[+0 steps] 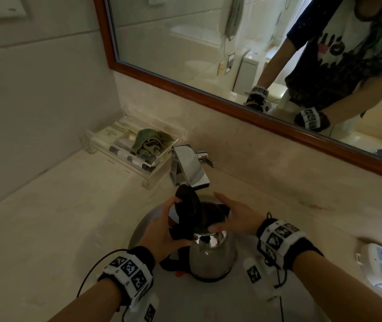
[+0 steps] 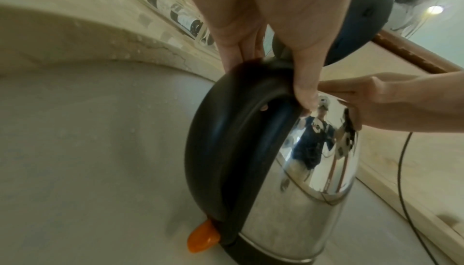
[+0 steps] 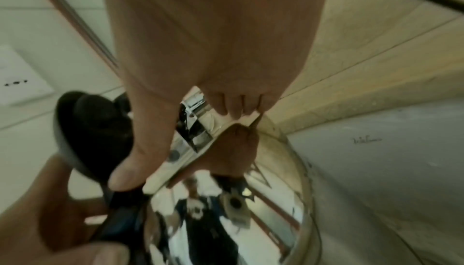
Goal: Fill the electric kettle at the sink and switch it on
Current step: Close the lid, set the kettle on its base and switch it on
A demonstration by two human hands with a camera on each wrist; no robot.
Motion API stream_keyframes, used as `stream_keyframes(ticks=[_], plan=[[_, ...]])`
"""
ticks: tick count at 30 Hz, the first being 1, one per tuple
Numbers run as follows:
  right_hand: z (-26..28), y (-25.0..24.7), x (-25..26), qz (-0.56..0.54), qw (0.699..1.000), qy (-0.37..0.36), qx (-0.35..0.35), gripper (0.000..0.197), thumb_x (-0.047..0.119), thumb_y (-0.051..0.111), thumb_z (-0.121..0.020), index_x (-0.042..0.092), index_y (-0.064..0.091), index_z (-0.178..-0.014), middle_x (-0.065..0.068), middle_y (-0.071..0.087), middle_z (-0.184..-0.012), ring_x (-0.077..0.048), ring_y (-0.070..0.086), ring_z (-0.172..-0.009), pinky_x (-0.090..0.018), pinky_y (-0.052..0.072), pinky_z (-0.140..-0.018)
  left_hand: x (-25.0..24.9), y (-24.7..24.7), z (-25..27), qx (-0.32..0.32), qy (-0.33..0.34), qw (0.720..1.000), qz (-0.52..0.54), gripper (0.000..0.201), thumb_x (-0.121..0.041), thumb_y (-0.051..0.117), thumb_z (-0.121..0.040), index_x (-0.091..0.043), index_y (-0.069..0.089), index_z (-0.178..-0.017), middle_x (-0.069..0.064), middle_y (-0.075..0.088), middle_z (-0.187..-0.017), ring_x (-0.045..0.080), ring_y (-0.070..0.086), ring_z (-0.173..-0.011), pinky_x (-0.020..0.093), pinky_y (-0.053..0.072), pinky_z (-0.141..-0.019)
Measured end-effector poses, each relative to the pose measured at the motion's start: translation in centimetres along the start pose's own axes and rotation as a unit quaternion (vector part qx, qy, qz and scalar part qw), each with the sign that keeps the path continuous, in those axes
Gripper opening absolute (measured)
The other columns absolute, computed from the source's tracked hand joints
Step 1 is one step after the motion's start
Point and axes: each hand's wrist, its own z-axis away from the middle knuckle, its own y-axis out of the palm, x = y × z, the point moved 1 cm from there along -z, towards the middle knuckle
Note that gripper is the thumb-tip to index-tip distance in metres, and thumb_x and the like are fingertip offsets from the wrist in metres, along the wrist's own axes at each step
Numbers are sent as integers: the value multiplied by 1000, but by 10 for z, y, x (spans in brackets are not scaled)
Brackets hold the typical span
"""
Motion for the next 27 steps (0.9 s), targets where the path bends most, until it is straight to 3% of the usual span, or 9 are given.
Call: stream_keyframes(ticks=[3,6,9,11,14,18,21,24,27], plan=[[-1,15,-6,49,998,-21,-22,119,42,78,-71,17,-7,-151,-3,-14,-161,-21,-9,-149,-38,4,-123,-3,1,4,2,5,1000,-14,86,-12,82,-62,-54,21,-107,-6,48,-111,7,56,-90,24,47,-83],[-2,20,-12,71,997,-5,-6,122,39,79,-71,13,-10,-151,-5,-16,-160,-23,-10,-149,-38,3,-123,-7,2,8,8,2,999,-48,87,-13,82,-62,-44,24,-120,-2,46,-119,18,56,-97,36,50,-90],[4,23,-24,93,995,17,26,124,37,81,-68,13,-7,-151,-6,-10,-161,-23,-3,-150,-36,6,-122,-13,7,8,45,-7,994,-99,87,-17,79,-67,-41,21,-127,-2,51,-105,22,58,-95,35,51,-88],[8,26,-33,94,994,40,26,122,41,84,-62,14,6,-152,-6,9,-161,-24,15,-148,-36,17,-121,-20,13,8,82,3,988,-134,82,-19,75,-71,-45,19,-125,1,54,-94,24,60,-95,31,49,-85],[18,34,-40,108,994,34,-1,106,44,84,-62,16,27,-147,-5,36,-151,-25,36,-138,-38,29,-116,-27,21,10,116,29,978,-173,76,-22,72,-74,-39,22,-130,7,59,-107,25,60,-100,31,49,-87],[26,44,-47,36,998,30,-36,99,36,83,-66,14,29,-145,-7,37,-149,-28,37,-137,-40,31,-115,-27,22,9,125,26,971,-203,79,-24,71,-76,-46,16,-127,7,56,-116,23,58,-106,23,44,-86],[26,48,-53,-8,996,31,-88,95,32,85,-63,16,35,-142,-7,43,-144,-27,42,-133,-38,37,-111,-27,22,7,132,35,958,-253,82,-26,70,-77,-46,12,-132,6,57,-117,23,58,-106,29,47,-89],[28,52,-56,-27,996,24,-77,103,33,85,-63,14,27,-146,-8,35,-150,-28,36,-138,-40,31,-115,-23,24,1,151,46,938,-310,90,-32,69,-76,-58,0,-127,5,58,-116,24,58,-103,36,50,-90],[28,54,-59,-73,993,19,-85,105,31,88,-58,15,30,-144,-7,37,-146,-30,39,-134,-43,36,-111,-27,28,-6,186,52,905,-380,95,-35,64,-80,-63,-14,-125,9,56,-117,28,58,-104,36,49,-90]])
